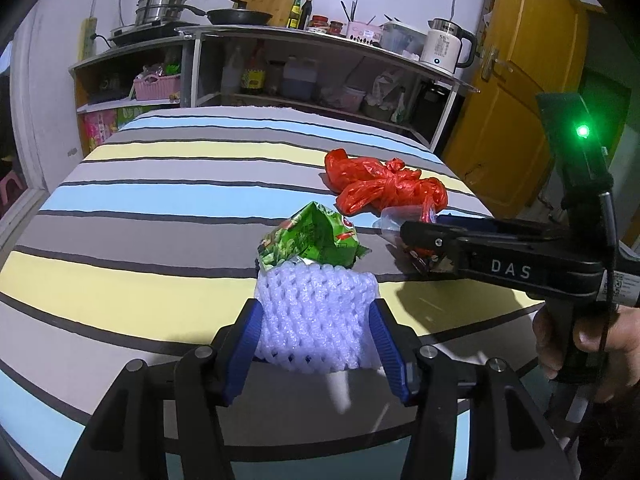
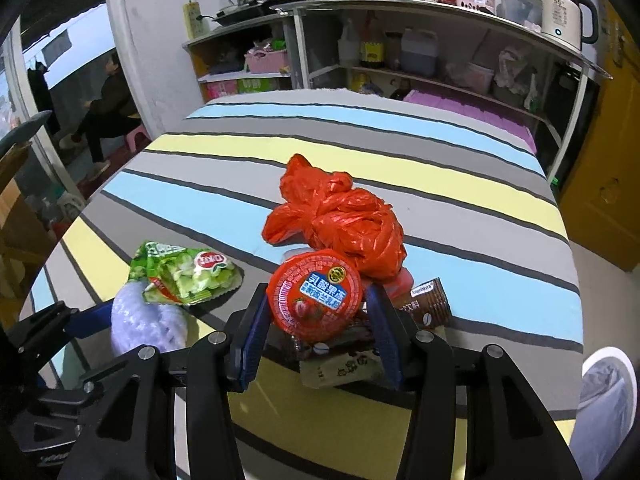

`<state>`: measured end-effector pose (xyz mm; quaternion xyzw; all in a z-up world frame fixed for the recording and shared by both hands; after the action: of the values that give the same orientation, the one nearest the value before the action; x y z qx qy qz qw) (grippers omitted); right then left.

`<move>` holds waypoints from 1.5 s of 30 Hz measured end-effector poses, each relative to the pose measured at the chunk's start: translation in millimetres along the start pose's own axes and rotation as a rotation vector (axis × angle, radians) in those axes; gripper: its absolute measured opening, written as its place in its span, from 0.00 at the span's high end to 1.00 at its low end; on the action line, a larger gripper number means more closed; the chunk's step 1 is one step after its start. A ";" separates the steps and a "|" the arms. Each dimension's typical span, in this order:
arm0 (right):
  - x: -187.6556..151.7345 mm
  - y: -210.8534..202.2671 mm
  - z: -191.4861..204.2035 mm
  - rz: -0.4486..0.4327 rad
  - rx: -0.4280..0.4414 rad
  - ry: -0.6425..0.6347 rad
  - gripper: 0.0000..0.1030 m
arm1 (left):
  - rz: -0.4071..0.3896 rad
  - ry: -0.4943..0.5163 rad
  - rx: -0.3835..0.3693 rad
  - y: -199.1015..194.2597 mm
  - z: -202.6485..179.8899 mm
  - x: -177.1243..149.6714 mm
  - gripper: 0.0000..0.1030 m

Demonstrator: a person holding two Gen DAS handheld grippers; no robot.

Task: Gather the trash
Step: 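Grasp the white foam net with the left tool while the right tool grasps the red cup lid, then carry the foam net and red lid over the bin and open both tools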

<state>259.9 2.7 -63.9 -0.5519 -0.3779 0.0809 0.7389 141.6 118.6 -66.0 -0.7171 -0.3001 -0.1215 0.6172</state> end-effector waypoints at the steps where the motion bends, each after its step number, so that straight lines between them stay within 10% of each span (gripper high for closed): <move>1: 0.1 -0.9 0.2 -0.004 0.003 0.001 0.52 | -0.001 -0.001 0.000 -0.2 0.0 -0.7 0.48; 23: -38.2 -51.6 10.0 -0.093 0.019 -0.014 0.59 | -0.041 0.000 0.000 -20.3 -3.5 -9.1 0.87; 45: -99.0 -130.4 -16.9 -0.225 -0.009 0.073 0.59 | -0.136 0.116 -0.038 -85.7 -71.8 -14.8 0.88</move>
<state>162.7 -112.4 2.2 -0.5119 -0.4105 -0.0244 0.7543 94.2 50.6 10.6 -0.6985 -0.3097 -0.2102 0.6099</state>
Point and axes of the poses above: each gripper's, at about its wrist camera, not at the fingertips, and y roughly the way its jaws point, z to its left, x to its top, the point moved 3 cm from there along y, roughly the way its jaws point, and after that the axes turned 12 degrees about z, right-handed, at the moved point
